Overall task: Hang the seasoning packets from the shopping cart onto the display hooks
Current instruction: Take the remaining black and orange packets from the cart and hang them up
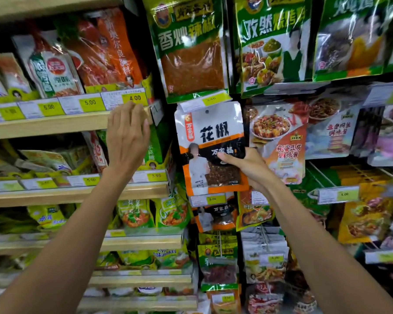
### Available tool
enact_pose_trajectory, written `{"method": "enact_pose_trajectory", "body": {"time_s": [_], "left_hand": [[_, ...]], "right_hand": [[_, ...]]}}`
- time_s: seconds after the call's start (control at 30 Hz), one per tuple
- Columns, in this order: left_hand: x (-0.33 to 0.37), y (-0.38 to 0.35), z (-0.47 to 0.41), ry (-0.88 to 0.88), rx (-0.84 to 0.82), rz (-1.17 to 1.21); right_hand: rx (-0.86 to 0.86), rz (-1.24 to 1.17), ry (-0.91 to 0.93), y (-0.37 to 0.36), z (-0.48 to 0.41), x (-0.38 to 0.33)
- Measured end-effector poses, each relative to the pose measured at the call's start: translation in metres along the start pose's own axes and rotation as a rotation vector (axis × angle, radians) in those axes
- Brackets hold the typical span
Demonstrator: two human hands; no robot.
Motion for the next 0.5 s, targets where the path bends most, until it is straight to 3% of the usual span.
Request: {"method": "enact_pose_trajectory", "body": {"time_s": [0.5], "left_hand": [[-0.006, -0.004, 0.002, -0.030, 0.038, 0.046]], "right_hand": [[0.071, -0.004, -0.006, -0.004, -0.025, 0.014]]}}
Point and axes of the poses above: each hand's wrist, its own z-axis away from the middle knuckle, its own y-axis out of the back of the hand, x = y × z, the point moved 1 cm from there along -z, towards the middle knuckle, and after that the axes turned 15 degrees about -z, right-handed, at the moved point
